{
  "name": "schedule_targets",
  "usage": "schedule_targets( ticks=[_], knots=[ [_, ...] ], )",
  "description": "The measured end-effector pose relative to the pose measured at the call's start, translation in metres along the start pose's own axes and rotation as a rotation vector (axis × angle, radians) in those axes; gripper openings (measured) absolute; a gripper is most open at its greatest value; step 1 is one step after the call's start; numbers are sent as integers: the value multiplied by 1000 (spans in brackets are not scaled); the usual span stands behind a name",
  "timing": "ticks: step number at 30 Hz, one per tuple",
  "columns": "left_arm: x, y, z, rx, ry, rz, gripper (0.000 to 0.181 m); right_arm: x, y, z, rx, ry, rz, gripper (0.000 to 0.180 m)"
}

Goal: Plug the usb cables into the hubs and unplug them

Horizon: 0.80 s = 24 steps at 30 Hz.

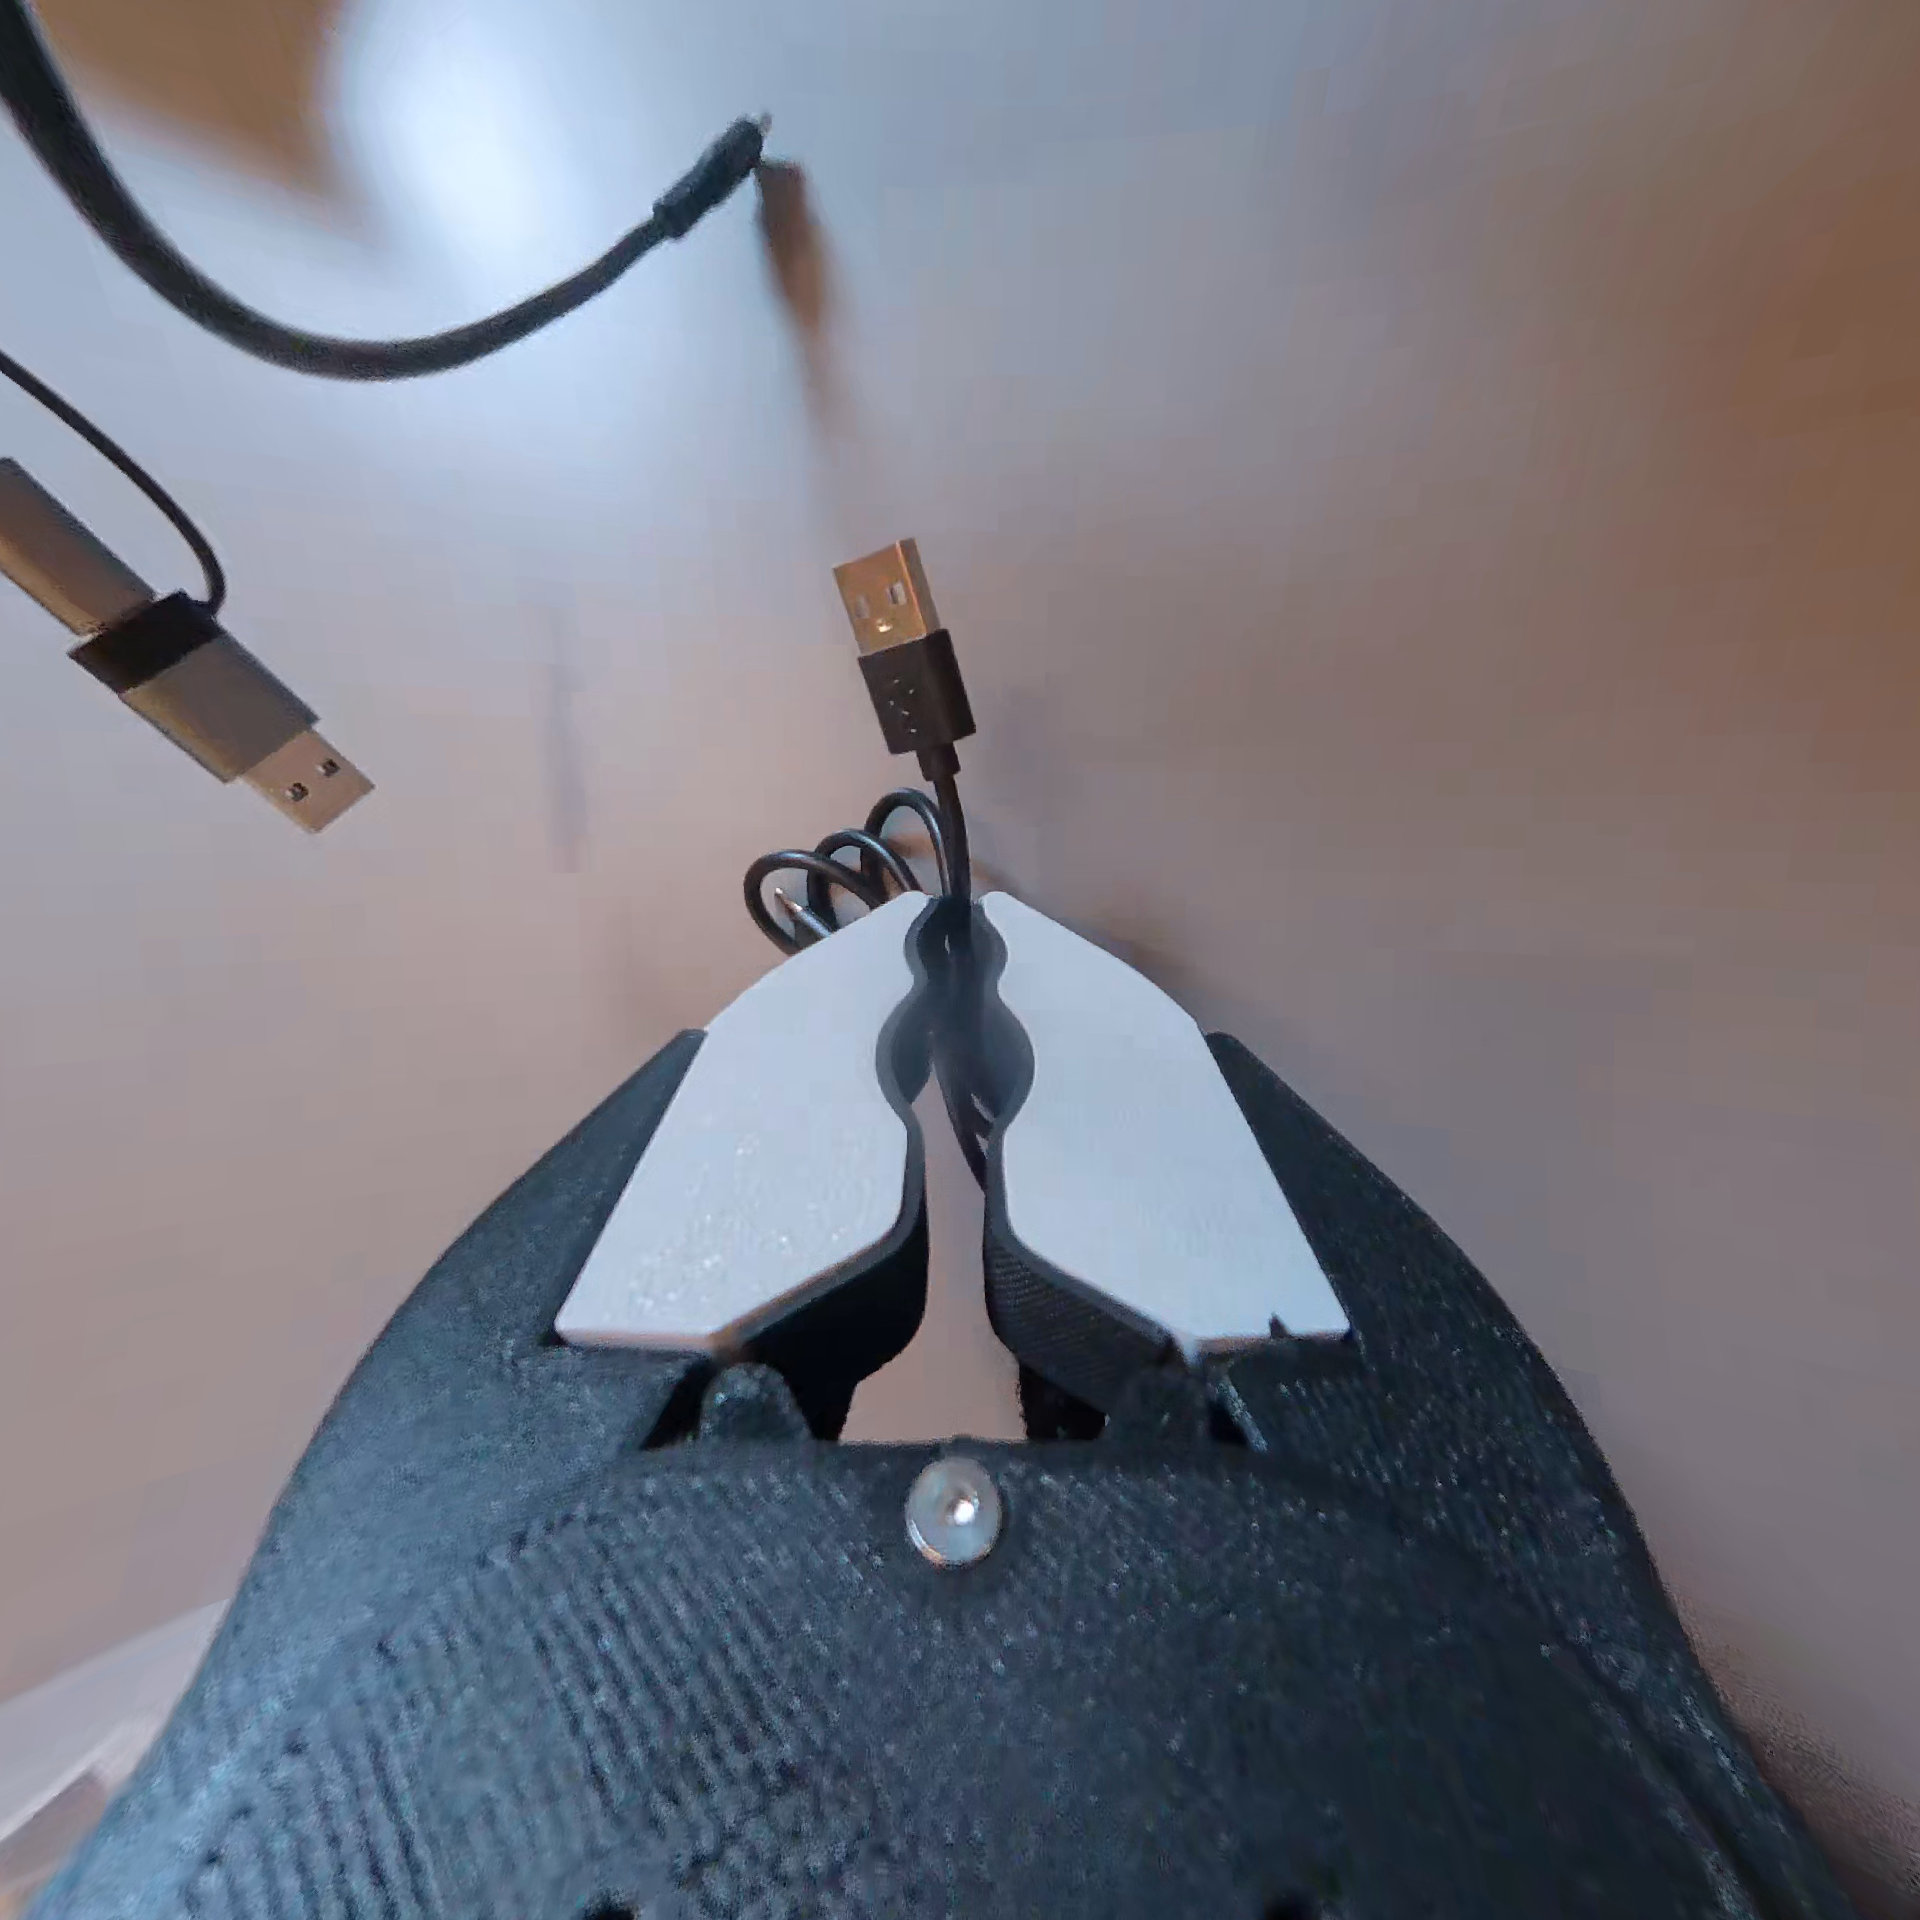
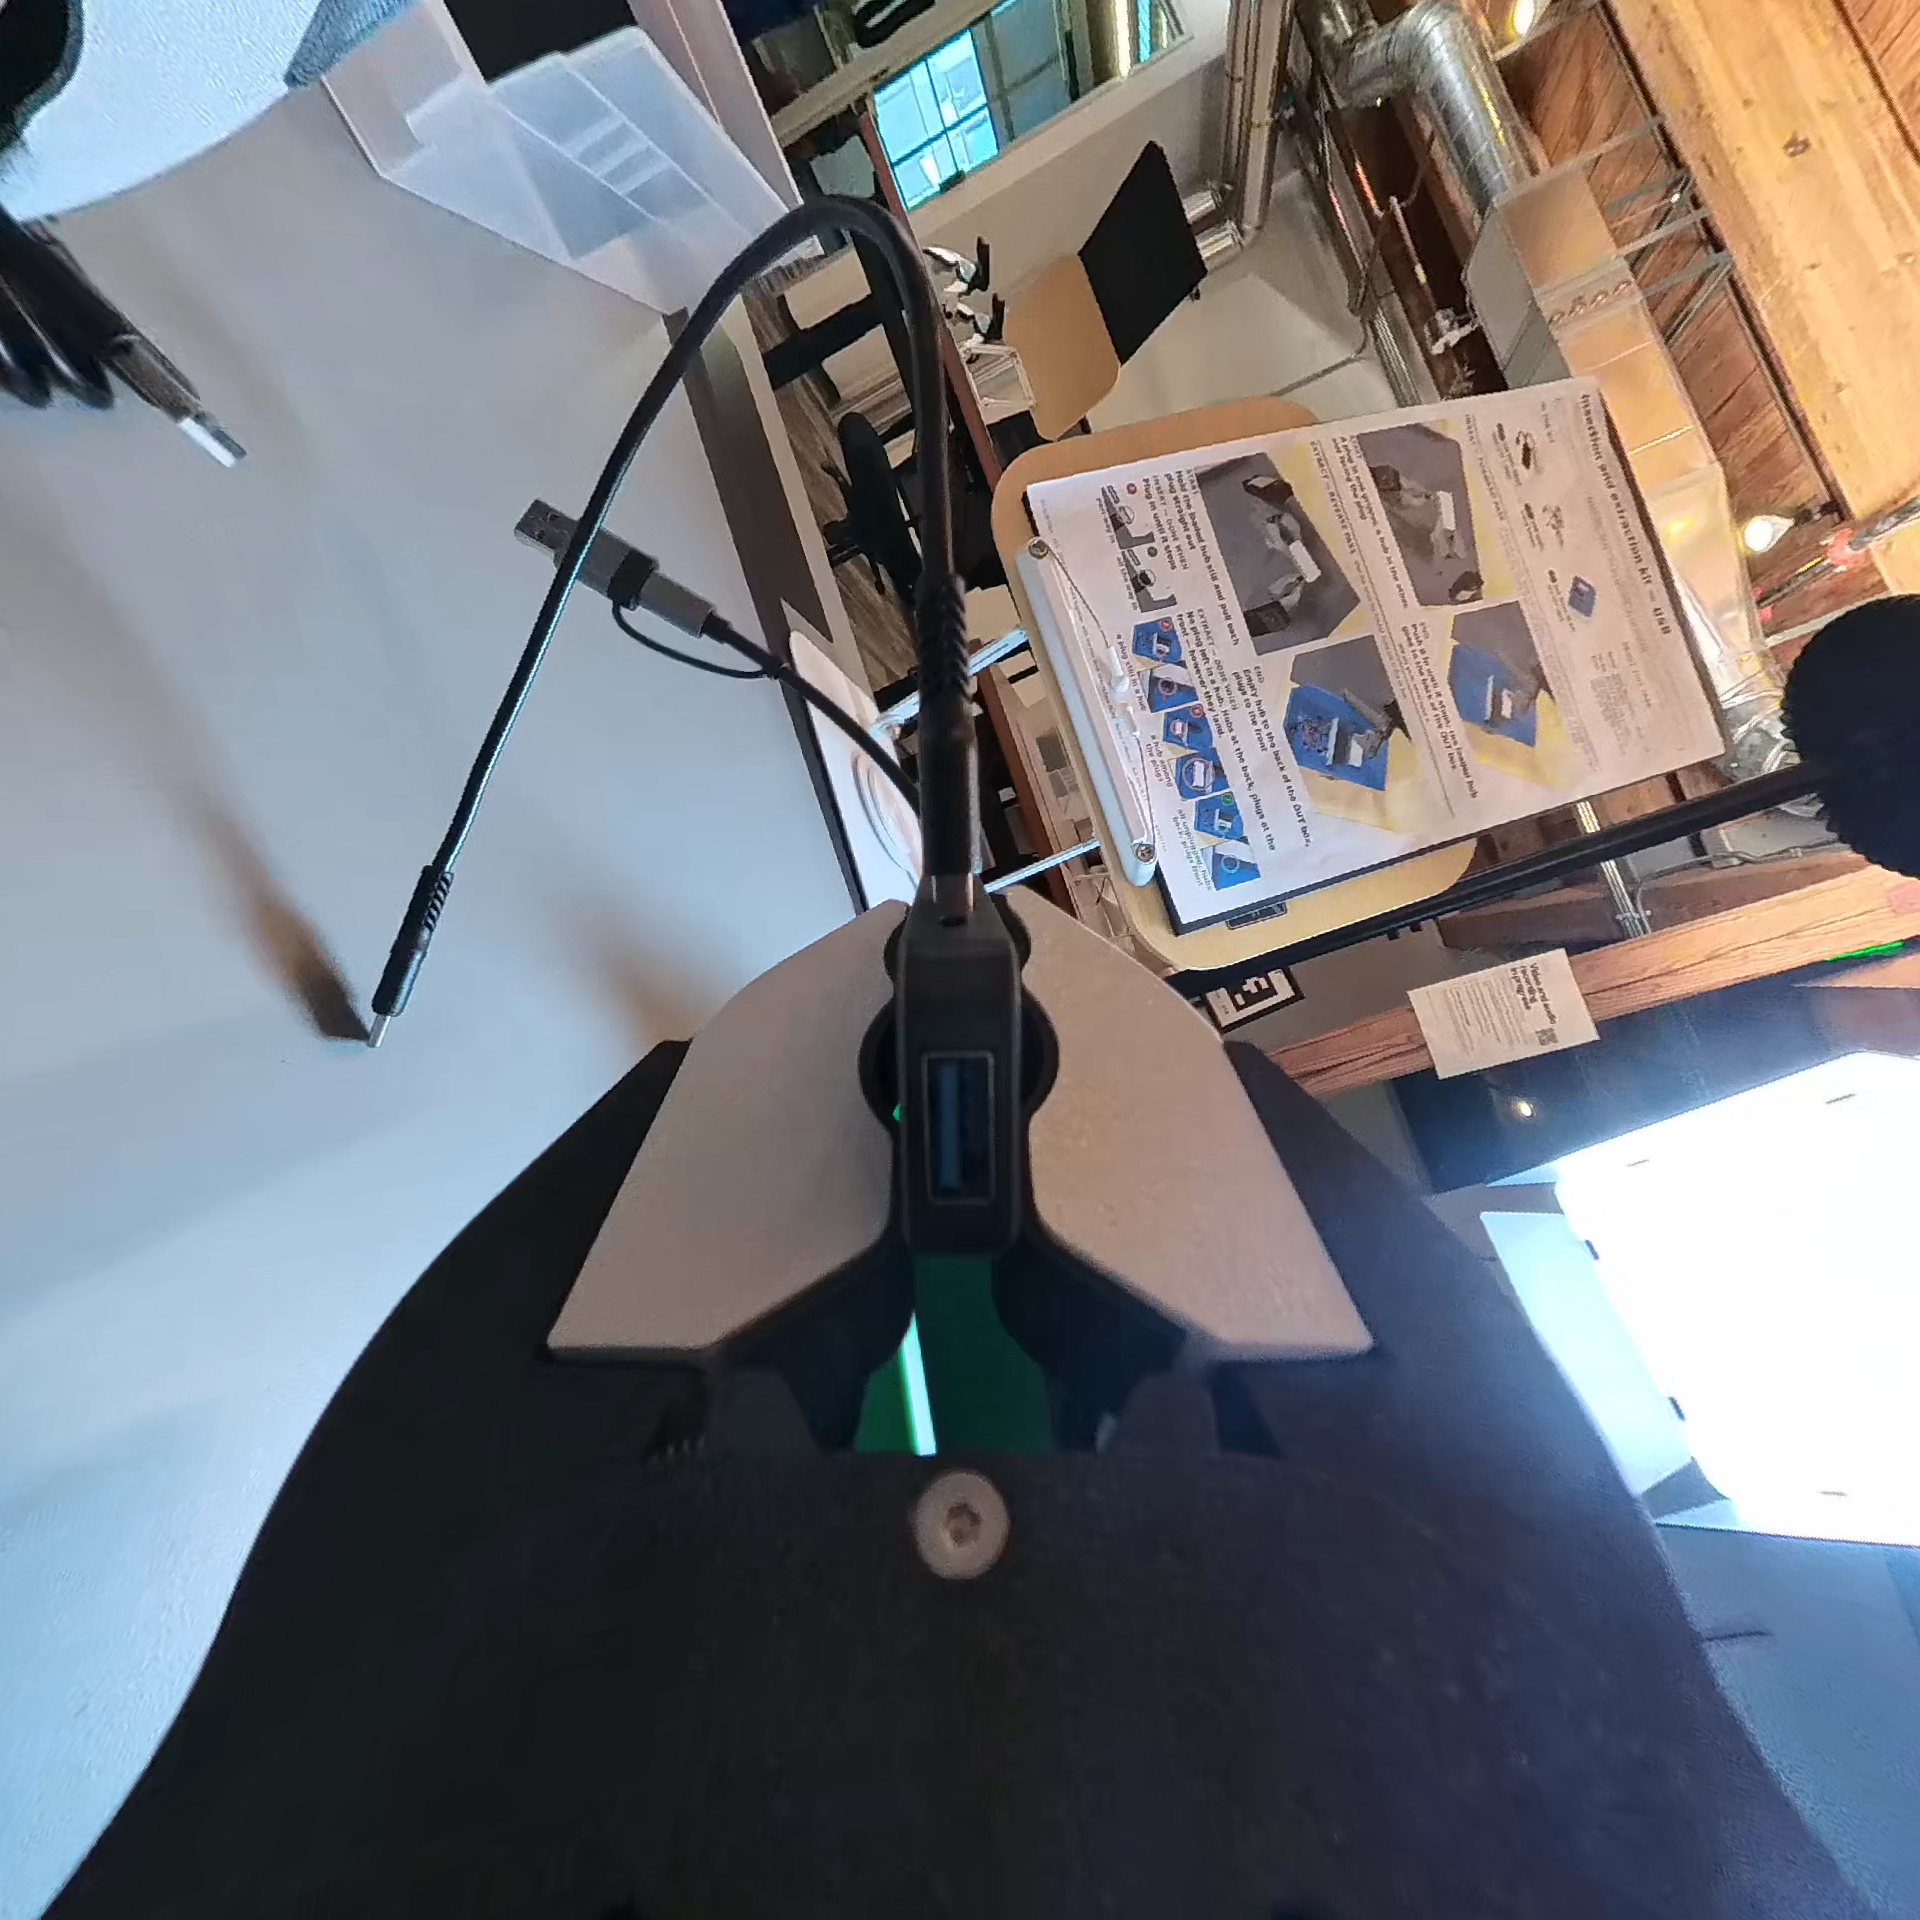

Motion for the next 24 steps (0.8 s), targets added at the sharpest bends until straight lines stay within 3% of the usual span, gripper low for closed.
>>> schedule_targets(
  ticks=[1, 6, 13, 18, 24],
  knots=[
    [1, -1, 0, -4, -6, 38, 6, 0, -1, 0, 2, 0, -4, 12],
    [1, -6, 0, -53, -24, 234, 18, -1, -2, 5, 30, -12, -5, 12],
    [-4, 6, 7, -22, -58, 317, 28, -2, -4, 8, 55, -27, -7, 12],
    [14, 26, 22, 145, -5, 170, 25, -2, -3, 7, 38, -27, -8, 12],
    [32, 32, 16, 181, 34, 67, 24, -3, -2, 4, 20, -12, -1, 12]
  ],
)
Point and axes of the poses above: each gripper's, where its closed fingertips meet, x out along the fingers, y out of its top, z = x × y across the jaws, the point moved 10 cm from there along -x, back along the fingers, and after that the axes turned 8 degrees about x, right-handed, at the moved point
